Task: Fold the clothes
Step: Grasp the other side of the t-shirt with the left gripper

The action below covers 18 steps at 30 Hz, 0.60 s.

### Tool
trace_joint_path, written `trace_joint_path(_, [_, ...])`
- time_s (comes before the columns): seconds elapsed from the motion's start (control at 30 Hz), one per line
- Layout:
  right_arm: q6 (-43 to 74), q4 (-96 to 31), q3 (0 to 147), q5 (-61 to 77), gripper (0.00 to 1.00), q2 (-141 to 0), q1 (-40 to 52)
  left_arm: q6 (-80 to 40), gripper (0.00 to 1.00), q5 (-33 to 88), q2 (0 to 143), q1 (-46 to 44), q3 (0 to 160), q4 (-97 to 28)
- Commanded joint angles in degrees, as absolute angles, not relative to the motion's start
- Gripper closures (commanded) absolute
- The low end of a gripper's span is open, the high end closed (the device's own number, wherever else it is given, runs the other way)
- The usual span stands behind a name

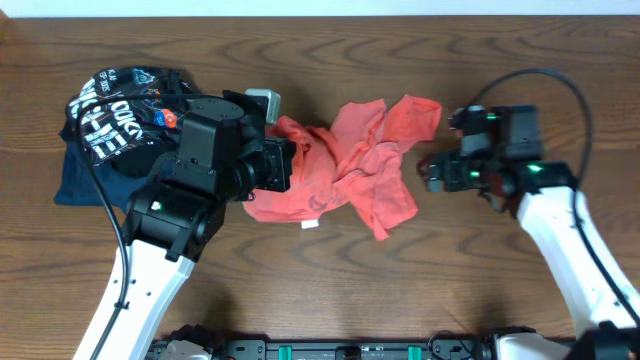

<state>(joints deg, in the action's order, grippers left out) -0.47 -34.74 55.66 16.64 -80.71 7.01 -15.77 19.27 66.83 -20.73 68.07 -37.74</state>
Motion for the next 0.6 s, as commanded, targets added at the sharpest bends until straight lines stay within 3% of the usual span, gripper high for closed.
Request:
trace_joint_path(0.0, [-1.8,-32.7,55.8,19.1,0.04,-84.7,12.2,-13.7,0.94,18.7,65.8,-20.6,68.4,-37.8])
trace_joint_path(0.33, [-1.8,-18.9,55.8,17.1,0.06,-97.6,25.8,-13.1,0.94,17.2,65.8,-20.6,68.4,-38.2])
trace_joint_path(0.43, [-1.8,-15.4,55.8,13.9,0.11,-100.6,28.1,-13.1,0.95,17.2,65.8,-20.6,68.4,-38.2])
trace_joint_path(0.5, [-0.5,-14.0,55.8,9.3,0.34,-102.5,29.0,-13.0,0.94,17.2,65.8,-20.6,68.4,-38.2])
trace_joint_path(0.53, [1.8,-13.8,55.8,5.6,0.49,-103.3,29.2,-12.4,0.94,17.2,65.8,-20.6,68.4,-38.2])
trace_joint_path(0.57, [4.4,-13.9,55.8,1.4,0.80,-103.9,29.2,-11.9,0.94,17.1,65.8,-20.6,68.4,-38.2])
